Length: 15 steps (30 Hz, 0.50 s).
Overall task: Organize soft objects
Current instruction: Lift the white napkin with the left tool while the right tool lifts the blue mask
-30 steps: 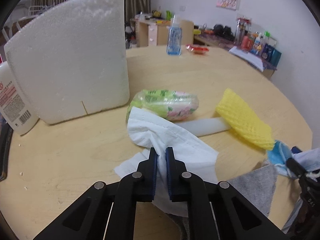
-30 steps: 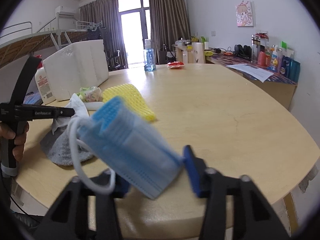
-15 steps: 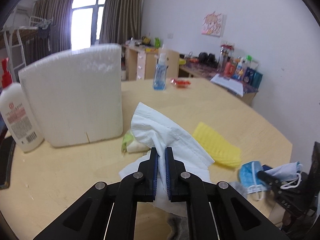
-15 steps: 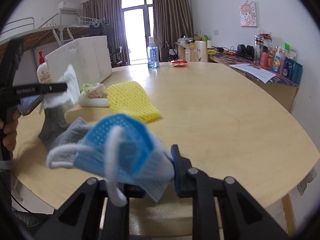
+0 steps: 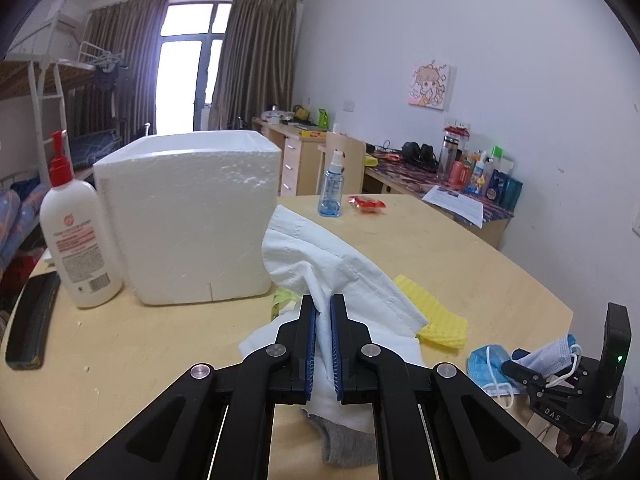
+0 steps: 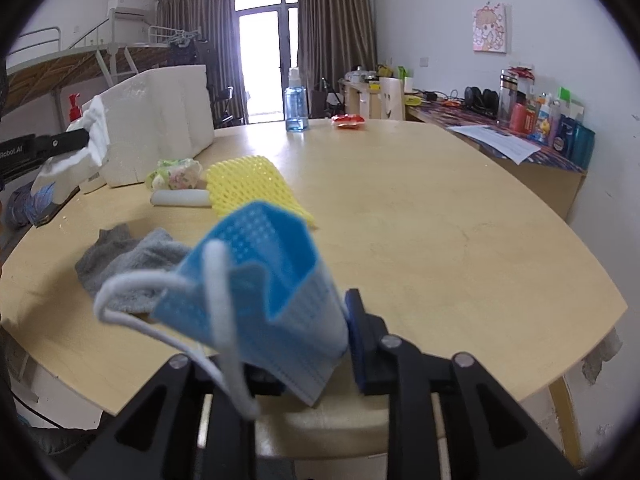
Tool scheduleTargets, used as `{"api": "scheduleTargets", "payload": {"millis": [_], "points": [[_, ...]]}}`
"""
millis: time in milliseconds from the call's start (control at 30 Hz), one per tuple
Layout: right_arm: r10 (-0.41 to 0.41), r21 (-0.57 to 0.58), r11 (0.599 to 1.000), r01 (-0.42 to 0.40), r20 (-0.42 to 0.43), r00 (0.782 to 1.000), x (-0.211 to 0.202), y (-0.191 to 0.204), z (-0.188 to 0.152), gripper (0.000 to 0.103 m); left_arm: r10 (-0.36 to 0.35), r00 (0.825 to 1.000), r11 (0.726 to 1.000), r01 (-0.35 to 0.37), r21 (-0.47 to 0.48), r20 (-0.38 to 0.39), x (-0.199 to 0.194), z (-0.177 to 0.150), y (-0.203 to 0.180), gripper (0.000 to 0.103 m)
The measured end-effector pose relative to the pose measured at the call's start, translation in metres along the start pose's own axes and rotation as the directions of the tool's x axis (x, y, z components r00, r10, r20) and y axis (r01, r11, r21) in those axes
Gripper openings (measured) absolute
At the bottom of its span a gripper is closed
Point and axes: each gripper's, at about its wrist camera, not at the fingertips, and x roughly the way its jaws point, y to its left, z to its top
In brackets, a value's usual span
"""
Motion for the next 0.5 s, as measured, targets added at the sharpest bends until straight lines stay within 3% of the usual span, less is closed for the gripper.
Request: {"api": "scheduleTargets", "payload": {"millis": [100, 500], "points": [[-0.005, 0.004, 1.0, 0.005, 0.003, 1.0, -0.006, 0.001, -0.003, 0.036, 0.002, 1.0, 1.0, -0.002, -0.012, 0.012, -0.008, -0.003, 0.002, 0.007], [0.049, 0.009, 0.999, -0.049, -0.005, 0.999, -0.022, 0.007, -0.01, 0.036, 0.003, 0.999, 1.0, -0.002, -0.02, 0.038, -0.025, -0.015, -0.004, 0.008]]}}
